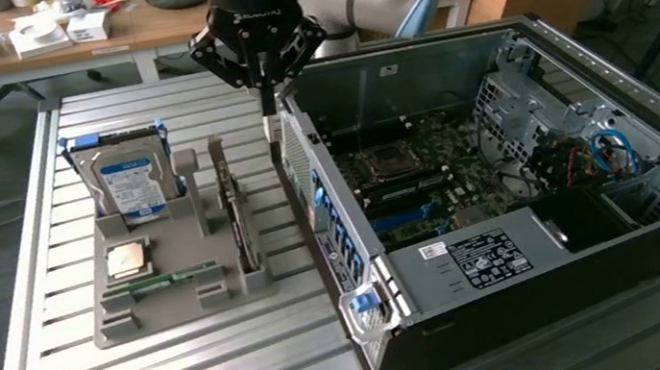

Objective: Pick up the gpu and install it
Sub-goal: 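Reach for the gpu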

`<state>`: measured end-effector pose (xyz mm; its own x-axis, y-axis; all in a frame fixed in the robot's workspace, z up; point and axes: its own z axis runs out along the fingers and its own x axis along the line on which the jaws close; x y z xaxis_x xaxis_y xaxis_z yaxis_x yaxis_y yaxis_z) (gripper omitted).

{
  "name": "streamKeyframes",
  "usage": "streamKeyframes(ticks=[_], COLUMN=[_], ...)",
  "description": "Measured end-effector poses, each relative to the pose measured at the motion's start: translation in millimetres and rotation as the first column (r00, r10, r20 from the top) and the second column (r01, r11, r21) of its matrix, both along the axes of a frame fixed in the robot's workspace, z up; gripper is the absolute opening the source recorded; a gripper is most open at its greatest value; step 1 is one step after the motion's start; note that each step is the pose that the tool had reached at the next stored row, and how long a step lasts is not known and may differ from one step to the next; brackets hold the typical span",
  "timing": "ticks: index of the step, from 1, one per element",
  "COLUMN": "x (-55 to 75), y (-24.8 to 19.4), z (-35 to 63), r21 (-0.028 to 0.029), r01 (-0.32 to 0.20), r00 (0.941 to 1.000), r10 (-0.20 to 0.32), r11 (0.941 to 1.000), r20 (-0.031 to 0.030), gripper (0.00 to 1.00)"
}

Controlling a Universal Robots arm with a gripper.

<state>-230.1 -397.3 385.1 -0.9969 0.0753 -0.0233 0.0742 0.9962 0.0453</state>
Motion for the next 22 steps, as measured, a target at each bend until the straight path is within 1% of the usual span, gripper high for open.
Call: streamKeyframes(ticks=[14,22], x=[-20.0,-35.3], y=[0.3,0.7], z=[-1.7,-3.1], r21=[-0.0001,0.0001], r01=[0.0,0.0], r00=[1.0,1.0], r10=[0.0,0.0], r11=[1.0,1.0], r20=[-0.0001,0.0], gripper=[0.11,0.11])
